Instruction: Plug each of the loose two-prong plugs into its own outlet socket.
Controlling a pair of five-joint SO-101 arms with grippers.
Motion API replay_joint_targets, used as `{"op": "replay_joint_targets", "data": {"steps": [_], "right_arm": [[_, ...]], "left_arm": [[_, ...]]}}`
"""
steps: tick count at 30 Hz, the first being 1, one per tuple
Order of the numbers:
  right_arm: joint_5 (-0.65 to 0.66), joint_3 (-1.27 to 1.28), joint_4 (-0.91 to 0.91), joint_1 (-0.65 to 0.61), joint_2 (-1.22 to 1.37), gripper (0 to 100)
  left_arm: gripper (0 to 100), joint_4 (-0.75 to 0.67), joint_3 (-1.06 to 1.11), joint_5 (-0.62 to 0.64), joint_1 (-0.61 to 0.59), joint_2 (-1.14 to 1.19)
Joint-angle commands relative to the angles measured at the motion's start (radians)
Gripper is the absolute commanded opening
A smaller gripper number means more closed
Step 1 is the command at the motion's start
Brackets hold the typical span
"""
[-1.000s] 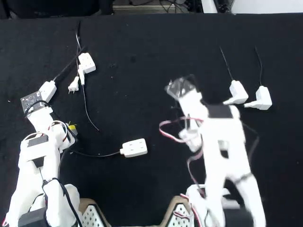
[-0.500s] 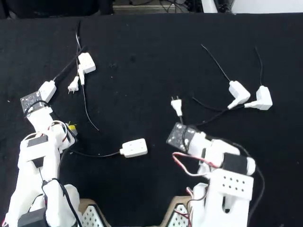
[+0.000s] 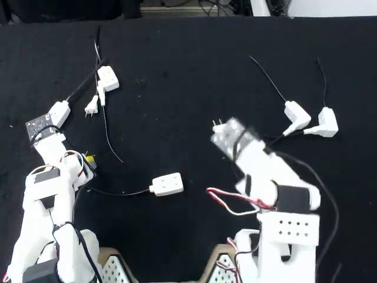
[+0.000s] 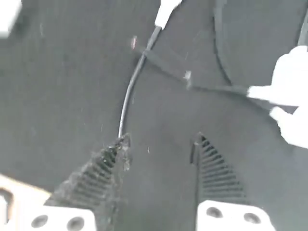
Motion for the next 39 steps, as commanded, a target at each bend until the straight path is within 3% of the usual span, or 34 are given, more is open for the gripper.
{"op": "replay_joint_targets", "data": {"steps": [1,16,26,39], "right_arm": [[-0.184,-0.107,-0.094,-0.06,0.177,17.8],[-0.331,-0.412,-0.506,-0.072,0.941,17.8],[-0.336,-0.651,-0.503,-0.115,1.264,17.7],[-0.325,-0.676,-0.476,-0.219,1.368,17.7]], "left_arm": [[25,-0.008,-0.016,0.008,-0.012,-0.021],[25,-0.009,-0.016,0.011,-0.012,-0.021],[25,-0.009,-0.016,0.011,-0.012,-0.021],[25,-0.009,-0.016,0.011,-0.012,-0.021]]}}
